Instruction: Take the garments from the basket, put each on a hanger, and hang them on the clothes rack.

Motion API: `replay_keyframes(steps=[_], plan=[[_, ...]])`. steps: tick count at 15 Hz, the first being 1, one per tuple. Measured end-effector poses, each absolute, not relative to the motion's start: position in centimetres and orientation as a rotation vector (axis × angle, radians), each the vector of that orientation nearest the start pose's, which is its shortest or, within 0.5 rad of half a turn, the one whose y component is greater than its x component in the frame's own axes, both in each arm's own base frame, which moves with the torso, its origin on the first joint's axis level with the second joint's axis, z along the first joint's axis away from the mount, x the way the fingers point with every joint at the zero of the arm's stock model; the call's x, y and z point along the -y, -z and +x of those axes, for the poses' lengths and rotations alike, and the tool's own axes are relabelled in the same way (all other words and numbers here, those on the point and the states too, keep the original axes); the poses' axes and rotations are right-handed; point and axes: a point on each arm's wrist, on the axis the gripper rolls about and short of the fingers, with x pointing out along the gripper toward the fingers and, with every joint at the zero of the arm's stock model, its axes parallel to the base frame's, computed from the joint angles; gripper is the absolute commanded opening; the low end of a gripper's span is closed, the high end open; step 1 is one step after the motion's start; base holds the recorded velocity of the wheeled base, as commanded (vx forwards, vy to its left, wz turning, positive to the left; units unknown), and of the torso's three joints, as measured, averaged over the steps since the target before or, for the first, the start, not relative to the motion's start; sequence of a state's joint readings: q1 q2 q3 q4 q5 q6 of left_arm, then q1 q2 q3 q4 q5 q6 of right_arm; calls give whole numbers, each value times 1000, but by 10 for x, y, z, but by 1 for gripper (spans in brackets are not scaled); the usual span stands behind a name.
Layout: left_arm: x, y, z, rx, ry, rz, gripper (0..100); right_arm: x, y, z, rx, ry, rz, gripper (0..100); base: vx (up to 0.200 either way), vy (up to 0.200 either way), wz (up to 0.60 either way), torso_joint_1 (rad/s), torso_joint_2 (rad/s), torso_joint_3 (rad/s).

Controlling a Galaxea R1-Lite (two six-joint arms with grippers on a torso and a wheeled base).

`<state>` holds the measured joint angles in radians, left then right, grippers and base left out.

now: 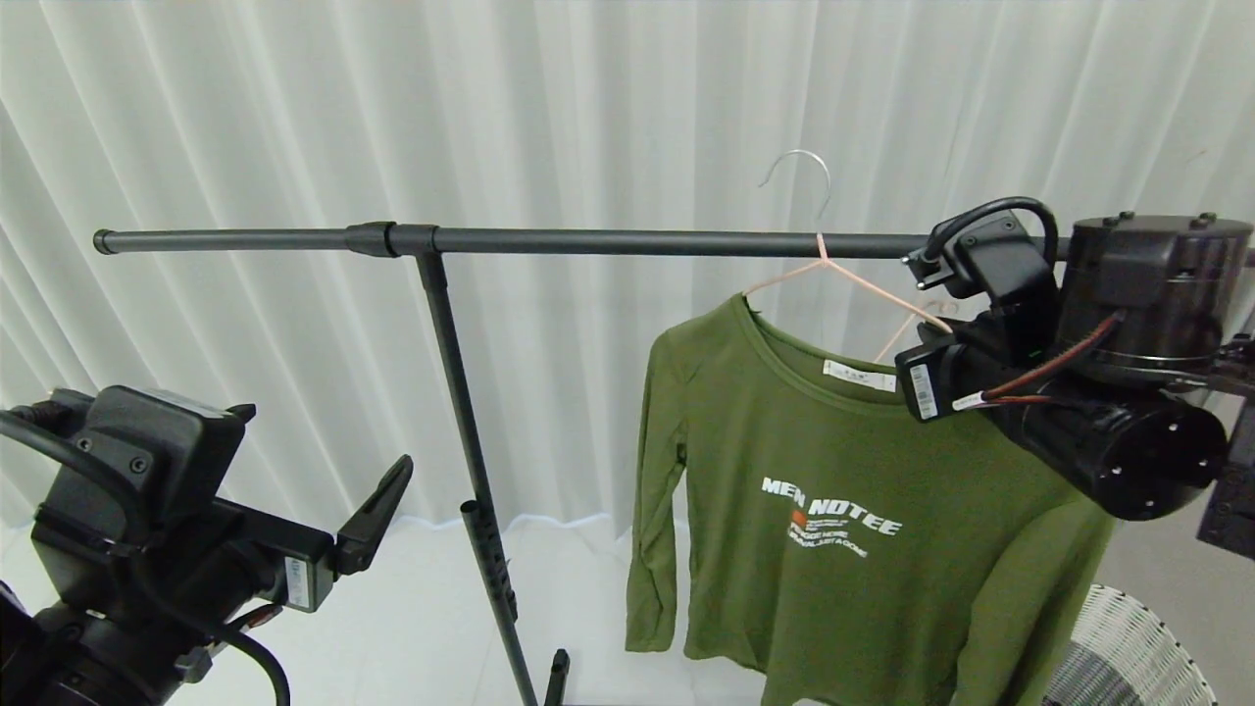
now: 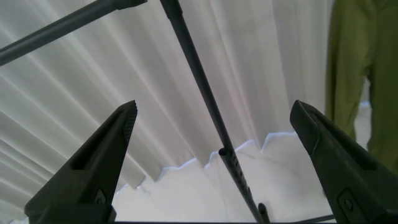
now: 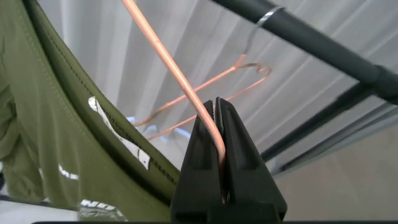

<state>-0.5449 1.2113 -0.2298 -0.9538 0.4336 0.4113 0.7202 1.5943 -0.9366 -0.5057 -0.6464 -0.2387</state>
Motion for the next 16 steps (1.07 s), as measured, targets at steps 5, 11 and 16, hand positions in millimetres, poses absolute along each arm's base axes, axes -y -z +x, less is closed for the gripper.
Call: replay_keyframes(steps=[5,11,16], plan=[[72,-175,137,-1,113,420,100,-193,-218,244,-164,-37,-301,0,0,0,0,0,0,0],[72,-175,137,0,114,423,100,-193,-208,255,-189,-9,-297,0,0,0,0,0,0,0],[72,-175,138,0,114,425,100,-188,-209,270,-189,32,-288,0,0,0,0,0,0,0]])
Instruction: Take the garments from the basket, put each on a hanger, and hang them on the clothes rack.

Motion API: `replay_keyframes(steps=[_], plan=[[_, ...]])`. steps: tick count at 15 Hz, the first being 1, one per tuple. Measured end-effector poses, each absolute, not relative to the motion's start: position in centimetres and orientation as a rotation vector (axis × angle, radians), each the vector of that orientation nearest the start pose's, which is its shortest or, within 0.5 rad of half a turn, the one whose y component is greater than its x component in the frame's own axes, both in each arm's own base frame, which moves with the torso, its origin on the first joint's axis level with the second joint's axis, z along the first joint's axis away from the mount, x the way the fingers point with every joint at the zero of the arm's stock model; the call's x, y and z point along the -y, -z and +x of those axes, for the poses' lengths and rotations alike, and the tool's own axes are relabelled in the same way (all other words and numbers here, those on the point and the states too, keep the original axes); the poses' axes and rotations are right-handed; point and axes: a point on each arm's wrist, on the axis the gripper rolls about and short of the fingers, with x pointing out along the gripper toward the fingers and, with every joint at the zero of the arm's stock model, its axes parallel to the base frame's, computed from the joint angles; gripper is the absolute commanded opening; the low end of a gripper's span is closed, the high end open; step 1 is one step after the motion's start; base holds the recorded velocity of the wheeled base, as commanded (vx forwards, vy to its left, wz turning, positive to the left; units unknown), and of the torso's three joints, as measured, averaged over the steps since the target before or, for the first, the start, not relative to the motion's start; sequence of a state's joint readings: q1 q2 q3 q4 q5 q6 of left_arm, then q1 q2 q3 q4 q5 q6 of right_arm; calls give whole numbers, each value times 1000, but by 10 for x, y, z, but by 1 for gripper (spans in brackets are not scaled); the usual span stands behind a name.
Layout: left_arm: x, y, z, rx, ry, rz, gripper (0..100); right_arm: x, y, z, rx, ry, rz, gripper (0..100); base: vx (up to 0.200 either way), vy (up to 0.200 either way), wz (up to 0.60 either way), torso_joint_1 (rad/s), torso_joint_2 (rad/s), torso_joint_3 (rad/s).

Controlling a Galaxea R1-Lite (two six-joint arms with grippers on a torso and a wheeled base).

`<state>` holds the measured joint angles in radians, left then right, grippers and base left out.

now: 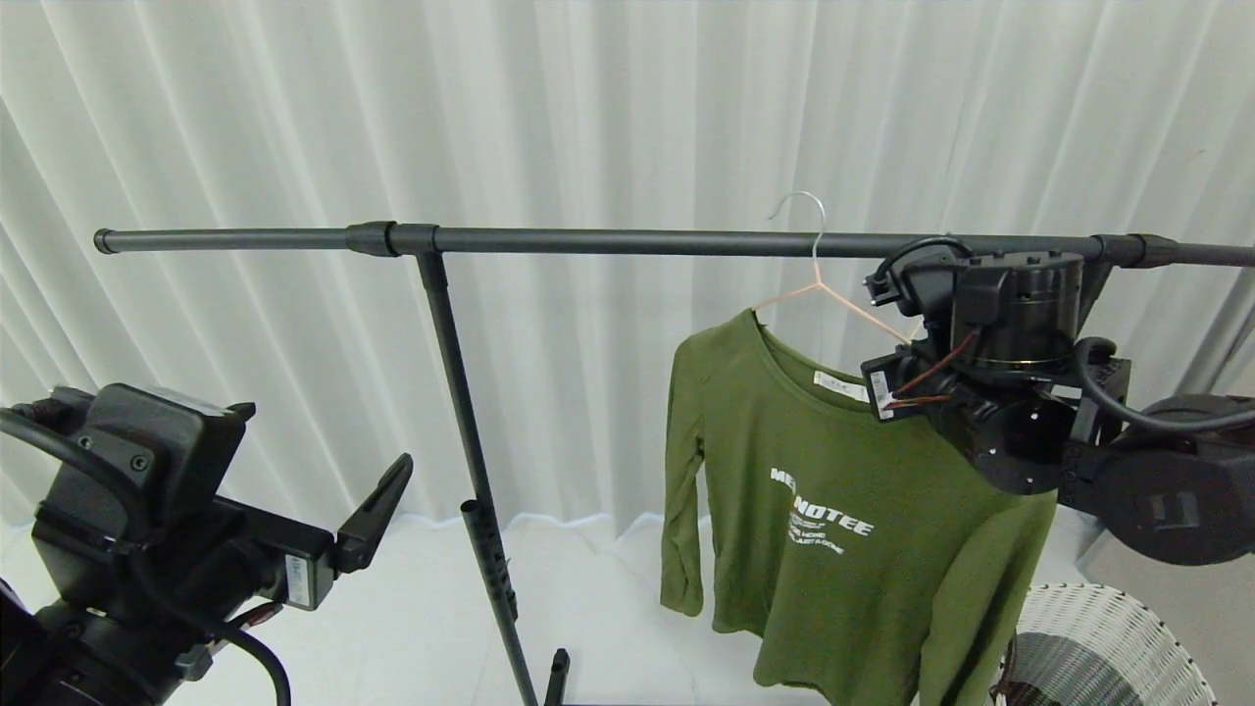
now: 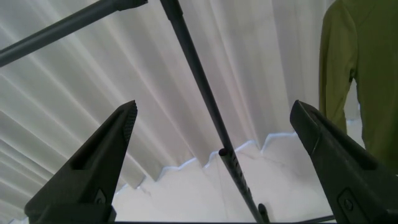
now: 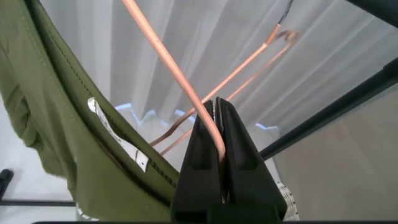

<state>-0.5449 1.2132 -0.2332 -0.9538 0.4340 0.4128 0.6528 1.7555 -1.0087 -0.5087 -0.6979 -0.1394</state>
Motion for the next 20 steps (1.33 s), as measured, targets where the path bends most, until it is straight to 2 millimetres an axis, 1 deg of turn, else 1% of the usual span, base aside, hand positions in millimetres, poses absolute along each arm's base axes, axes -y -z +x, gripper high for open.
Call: replay_keyframes(steps=[5,8,15,20], plan=[[73,-175,138,-3,115,426,100,-192,-200,277,-208,36,-302,0,0,0,0,0,0,0],[73,-174,139,-5,115,427,100,-196,-200,280,-206,31,-302,0,0,0,0,0,0,0],[74,-175,140,-5,115,424,100,-214,-195,280,-206,-10,-316,0,0,0,0,0,0,0],[74,-176,140,-1,114,421,100,-225,-193,275,-205,-43,-325,0,0,0,0,0,0,0]])
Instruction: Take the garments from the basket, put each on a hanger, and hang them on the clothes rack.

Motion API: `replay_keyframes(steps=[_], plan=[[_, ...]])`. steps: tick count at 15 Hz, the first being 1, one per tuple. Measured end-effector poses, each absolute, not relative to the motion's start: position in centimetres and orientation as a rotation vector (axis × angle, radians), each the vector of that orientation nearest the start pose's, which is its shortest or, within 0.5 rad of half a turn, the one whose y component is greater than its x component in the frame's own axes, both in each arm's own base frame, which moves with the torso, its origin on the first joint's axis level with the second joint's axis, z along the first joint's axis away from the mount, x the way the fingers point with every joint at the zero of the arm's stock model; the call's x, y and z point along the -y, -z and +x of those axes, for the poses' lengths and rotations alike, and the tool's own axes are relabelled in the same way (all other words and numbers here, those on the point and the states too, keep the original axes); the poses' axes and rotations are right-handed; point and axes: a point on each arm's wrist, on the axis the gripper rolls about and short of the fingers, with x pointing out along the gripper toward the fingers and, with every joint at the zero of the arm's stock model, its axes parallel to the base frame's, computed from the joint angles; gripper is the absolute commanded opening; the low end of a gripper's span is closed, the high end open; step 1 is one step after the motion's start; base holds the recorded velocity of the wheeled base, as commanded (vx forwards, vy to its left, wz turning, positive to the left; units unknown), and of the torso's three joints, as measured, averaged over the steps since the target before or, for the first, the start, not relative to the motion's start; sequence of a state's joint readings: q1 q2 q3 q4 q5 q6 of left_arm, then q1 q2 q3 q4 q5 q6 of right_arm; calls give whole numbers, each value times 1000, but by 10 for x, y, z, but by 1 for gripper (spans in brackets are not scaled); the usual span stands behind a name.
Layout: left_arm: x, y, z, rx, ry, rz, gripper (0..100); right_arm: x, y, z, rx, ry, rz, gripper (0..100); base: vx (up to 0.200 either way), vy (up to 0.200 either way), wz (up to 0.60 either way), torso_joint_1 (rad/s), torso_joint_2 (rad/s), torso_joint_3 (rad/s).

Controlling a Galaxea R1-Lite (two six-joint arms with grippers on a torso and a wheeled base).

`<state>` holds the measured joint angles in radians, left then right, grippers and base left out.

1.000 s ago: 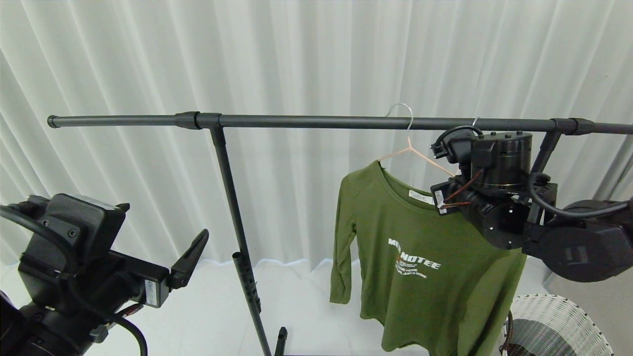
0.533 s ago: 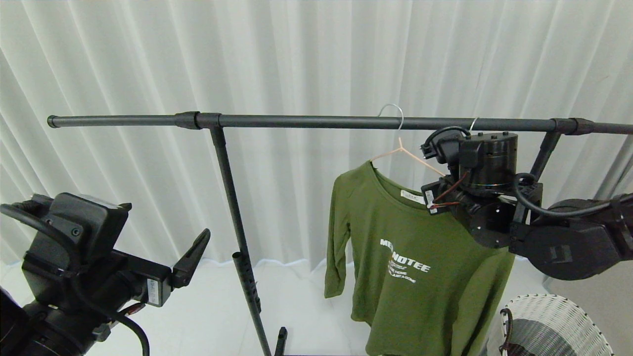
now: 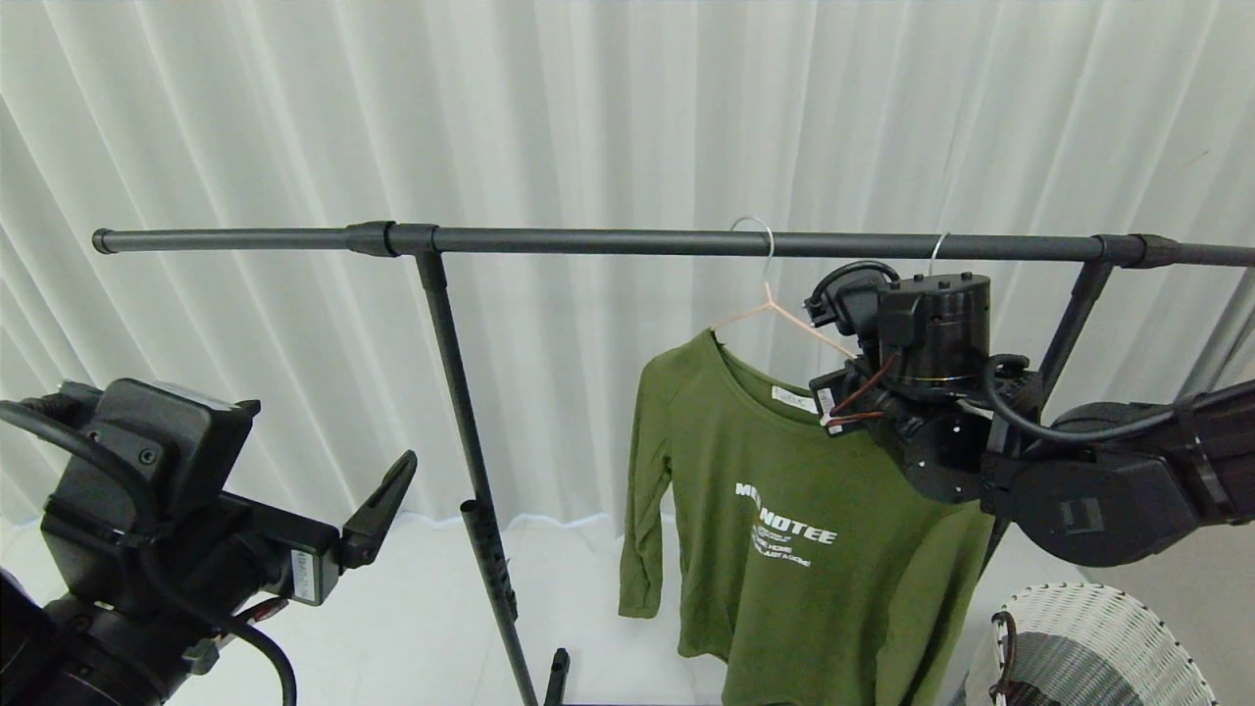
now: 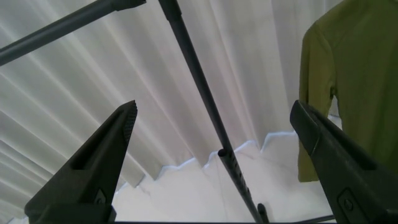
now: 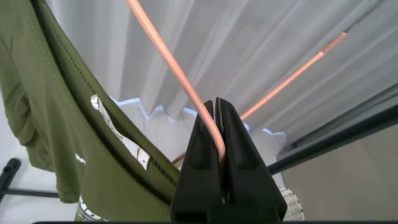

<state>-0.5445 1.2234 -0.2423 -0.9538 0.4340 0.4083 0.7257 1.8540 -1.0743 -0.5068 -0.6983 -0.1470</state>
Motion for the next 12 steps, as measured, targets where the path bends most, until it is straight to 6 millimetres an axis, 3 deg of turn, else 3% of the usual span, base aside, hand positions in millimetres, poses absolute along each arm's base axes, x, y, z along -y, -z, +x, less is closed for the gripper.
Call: replay_keyframes(steps=[2,3,8,12], plan=[[74,-176,140,-1,114,420,100,-230,-193,273,-201,-57,-327,0,0,0,0,0,0,0],[74,-176,140,0,114,420,100,-231,-193,272,-201,-60,-328,100,0,0,0,0,0,0],[74,-177,140,1,113,418,100,-234,-195,271,-187,-63,-313,100,0,0,0,0,0,0],[73,-178,141,2,103,413,100,-235,-208,262,-136,-81,-270,100,0,0,0,0,0,0]])
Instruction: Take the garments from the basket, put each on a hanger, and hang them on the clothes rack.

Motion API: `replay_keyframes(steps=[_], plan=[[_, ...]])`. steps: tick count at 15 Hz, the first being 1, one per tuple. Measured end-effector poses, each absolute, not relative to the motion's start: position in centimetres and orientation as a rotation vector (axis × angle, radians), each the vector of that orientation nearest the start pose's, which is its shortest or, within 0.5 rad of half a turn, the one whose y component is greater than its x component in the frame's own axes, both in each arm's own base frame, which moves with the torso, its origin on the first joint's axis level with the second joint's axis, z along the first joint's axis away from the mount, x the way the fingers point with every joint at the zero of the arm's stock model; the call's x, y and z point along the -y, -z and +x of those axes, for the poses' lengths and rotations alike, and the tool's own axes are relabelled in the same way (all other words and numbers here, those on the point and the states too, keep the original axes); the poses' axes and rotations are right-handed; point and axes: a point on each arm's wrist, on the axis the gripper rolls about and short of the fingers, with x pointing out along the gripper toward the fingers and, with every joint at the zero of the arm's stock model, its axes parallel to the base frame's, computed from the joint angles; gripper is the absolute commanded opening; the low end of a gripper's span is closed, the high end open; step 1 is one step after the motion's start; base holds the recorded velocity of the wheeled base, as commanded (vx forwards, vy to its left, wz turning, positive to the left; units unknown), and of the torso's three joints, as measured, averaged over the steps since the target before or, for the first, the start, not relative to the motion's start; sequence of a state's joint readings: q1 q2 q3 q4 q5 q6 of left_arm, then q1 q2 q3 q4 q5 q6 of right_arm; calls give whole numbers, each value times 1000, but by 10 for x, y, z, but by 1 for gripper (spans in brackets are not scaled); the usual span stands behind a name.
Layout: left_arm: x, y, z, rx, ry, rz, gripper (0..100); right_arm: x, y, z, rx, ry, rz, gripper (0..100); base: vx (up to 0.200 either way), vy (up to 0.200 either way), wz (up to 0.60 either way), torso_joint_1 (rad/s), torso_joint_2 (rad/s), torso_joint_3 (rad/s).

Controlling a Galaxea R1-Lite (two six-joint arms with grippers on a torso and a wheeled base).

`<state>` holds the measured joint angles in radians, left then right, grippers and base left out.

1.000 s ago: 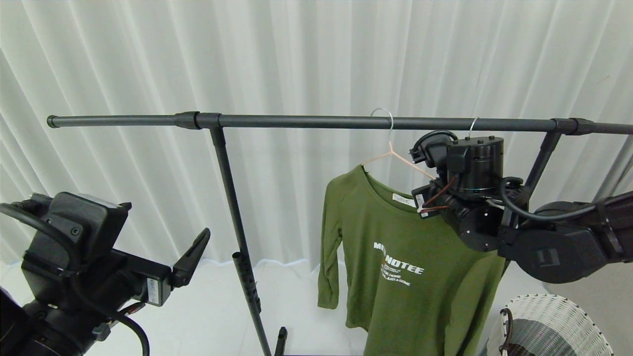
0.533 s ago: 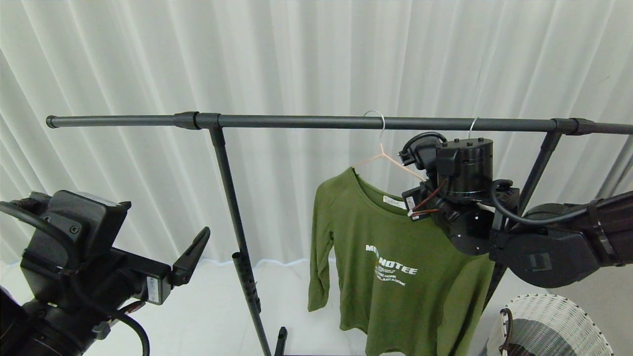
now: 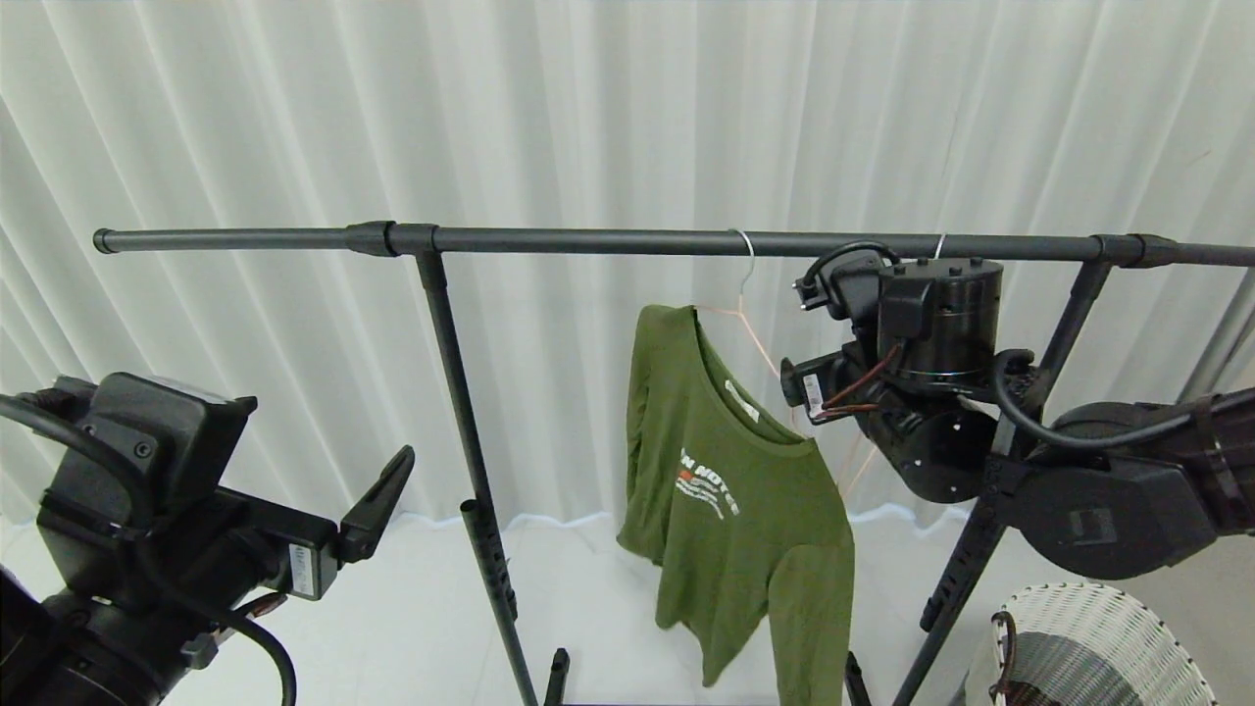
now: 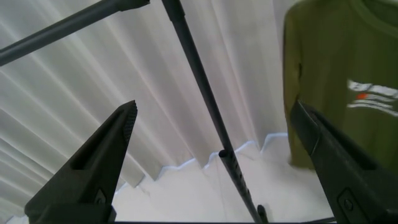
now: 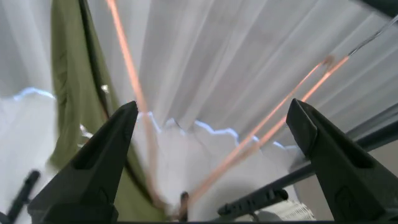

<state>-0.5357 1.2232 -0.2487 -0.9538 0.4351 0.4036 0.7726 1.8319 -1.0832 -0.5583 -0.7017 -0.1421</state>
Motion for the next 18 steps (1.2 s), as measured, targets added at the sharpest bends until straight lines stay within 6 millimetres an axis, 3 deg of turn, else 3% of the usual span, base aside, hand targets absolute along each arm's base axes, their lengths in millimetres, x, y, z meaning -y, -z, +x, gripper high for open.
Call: replay_keyframes(steps=[4,8,12,18], plan=[[66,-178,144,-5,56,408,100,-231,-225,240,-97,-120,-218,100,0,0,0,0,0,0],[50,-177,148,-24,-43,355,100,-206,-222,212,-89,-155,-164,100,0,0,0,0,0,0],[33,-170,144,-55,-140,314,100,-161,-201,180,-96,-146,-166,100,0,0,0,0,0,0],[17,-143,112,-106,-182,269,100,-78,-167,149,-172,63,-208,100,0,0,0,0,0,0]])
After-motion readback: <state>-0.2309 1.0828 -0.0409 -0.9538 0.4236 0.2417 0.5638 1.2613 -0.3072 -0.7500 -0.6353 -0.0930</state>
